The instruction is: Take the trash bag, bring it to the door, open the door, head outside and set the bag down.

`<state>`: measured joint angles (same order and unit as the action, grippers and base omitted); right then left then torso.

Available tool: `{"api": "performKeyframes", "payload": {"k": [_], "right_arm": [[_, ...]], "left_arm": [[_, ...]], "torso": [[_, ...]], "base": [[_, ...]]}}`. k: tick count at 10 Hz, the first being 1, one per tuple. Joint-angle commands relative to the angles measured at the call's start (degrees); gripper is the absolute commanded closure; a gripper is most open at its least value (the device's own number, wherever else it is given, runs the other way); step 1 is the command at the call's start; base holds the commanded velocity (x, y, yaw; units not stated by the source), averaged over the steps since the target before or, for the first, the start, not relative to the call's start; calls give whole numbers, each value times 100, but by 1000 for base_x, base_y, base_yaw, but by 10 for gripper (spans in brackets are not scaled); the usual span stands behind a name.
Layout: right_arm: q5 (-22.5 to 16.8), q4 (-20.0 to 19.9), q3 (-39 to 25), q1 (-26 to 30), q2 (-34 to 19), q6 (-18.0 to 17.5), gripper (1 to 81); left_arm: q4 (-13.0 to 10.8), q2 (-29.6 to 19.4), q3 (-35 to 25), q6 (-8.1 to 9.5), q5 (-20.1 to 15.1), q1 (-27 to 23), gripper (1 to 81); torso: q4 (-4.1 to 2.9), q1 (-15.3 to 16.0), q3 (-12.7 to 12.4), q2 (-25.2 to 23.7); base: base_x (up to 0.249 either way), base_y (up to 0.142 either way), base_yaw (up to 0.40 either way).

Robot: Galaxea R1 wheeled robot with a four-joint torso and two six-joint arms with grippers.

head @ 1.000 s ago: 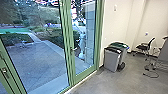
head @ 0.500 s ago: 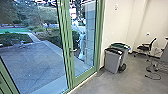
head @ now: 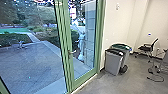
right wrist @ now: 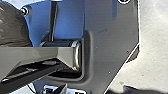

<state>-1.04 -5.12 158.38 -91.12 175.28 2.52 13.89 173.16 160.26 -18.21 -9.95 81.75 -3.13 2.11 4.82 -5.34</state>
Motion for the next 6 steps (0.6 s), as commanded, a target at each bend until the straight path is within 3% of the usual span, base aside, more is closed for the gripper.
{"api": "performKeyframes", "payload": {"k": [1,6], "right_arm": [[-336,-15,-1,195,27,11,10],[-336,-7,-1,195,27,11,10]], "left_arm": [[-26,-17,15,-42,-385,-322,811],[-26,0,15,-42,-385,-322,811]], "torso": [[0,0,0,0],[0,2,0,2]], "base": [[157,0,0],[153,-79,0]]}}
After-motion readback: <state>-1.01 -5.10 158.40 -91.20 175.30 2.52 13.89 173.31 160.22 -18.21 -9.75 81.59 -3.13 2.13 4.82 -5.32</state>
